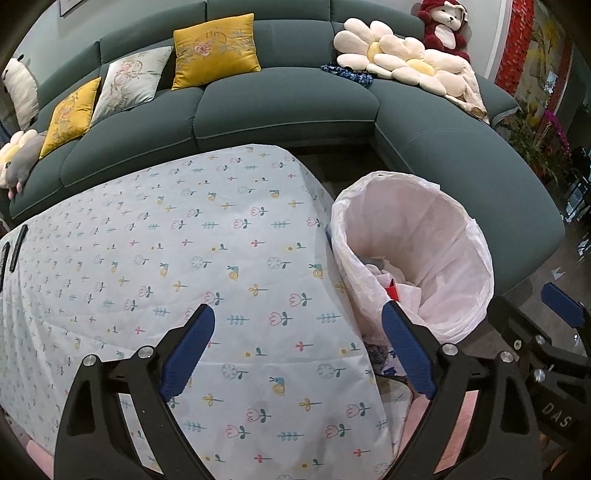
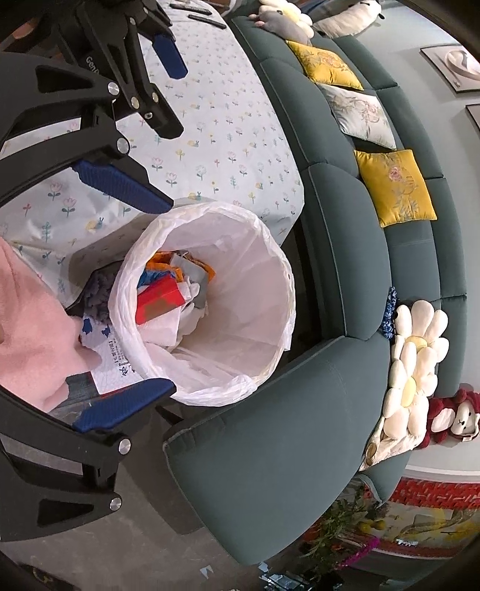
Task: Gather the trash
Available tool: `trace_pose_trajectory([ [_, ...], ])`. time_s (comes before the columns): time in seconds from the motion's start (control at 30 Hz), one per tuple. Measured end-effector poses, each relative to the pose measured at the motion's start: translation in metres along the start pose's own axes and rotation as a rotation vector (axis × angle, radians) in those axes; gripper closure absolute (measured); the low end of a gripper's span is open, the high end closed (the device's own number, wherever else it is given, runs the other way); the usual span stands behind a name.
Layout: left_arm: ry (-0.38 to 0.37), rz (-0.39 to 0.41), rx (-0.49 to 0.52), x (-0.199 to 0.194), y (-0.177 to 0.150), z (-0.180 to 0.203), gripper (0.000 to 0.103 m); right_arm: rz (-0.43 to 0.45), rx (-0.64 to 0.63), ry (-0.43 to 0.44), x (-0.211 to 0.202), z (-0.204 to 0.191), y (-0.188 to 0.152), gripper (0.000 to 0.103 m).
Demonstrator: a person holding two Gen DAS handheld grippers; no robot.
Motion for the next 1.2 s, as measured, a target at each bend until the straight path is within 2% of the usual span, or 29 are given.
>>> trace_pose_trajectory([
  [0.03, 0.003, -0.001, 0.001, 0.0, -0.001, 0.0, 0.015, 0.002, -0.001, -0.001, 0.0, 0.0, -0.001, 0.007],
  [0.27, 0.017, -0.004, -0.003, 0.002, -0.004, -0.002, 0.012, 0.008, -0.013, -0.026, 0.001, -0.001, -0.003, 0.007],
  [1.2, 0.042, -0.022, -0.008, 0.01, -0.014, -0.002, 0.011, -0.019, -0.023, -0.06, 0.012, -0.001, -0.019, 0.007],
])
Point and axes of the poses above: each gripper's, at about its wrist camera, not at the fingertips, and x roughly the way its jaws point, z to its right, y to its top, the point moved 9 cm from there along x, roughly the way its jaws point, and after that the axes turned 1 degree about -x, right-handed, at the moved point
